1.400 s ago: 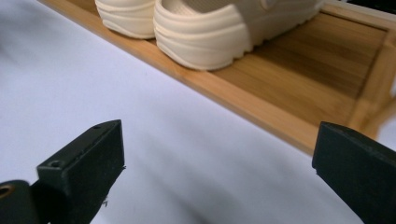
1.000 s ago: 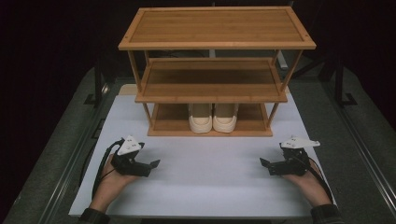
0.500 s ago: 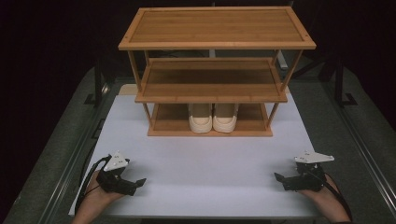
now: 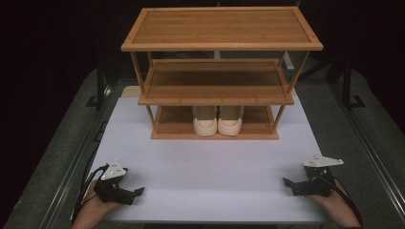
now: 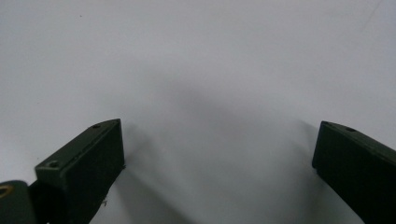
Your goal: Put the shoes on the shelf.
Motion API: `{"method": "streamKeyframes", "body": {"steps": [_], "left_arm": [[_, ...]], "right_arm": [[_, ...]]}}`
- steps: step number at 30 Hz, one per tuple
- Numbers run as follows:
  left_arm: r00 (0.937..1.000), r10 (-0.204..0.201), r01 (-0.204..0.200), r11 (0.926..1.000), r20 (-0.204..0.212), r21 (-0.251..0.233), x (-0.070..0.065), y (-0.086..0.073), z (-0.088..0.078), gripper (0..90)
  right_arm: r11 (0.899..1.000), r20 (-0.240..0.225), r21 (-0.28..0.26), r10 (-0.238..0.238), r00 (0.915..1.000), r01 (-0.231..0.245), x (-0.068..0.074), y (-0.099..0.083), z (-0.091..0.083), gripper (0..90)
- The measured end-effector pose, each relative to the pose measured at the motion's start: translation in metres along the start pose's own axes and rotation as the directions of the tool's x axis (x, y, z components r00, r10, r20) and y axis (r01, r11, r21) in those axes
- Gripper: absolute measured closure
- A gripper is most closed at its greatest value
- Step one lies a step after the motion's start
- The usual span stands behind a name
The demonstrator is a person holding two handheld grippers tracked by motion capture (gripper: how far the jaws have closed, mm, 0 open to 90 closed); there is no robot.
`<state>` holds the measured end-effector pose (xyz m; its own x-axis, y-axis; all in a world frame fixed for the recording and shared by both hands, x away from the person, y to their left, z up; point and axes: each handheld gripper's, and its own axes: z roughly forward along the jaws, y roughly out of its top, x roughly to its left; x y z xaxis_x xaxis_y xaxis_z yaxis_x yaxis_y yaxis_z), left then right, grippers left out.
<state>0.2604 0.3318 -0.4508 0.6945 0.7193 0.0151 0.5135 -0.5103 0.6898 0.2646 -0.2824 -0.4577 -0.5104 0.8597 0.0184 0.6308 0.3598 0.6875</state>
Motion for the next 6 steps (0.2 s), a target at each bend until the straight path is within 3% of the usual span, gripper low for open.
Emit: {"method": "streamKeyframes", "body": {"steps": [6], "left_arm": [[1.0, -0.001, 0.001, 1.0, 0.001, 0.001, 0.0, 0.0001, 0.0001, 1.5]], "right_arm": [[1.0, 0.0, 0.0, 0.0, 1.0, 0.0, 0.0, 0.0, 0.0, 1.9]]}}
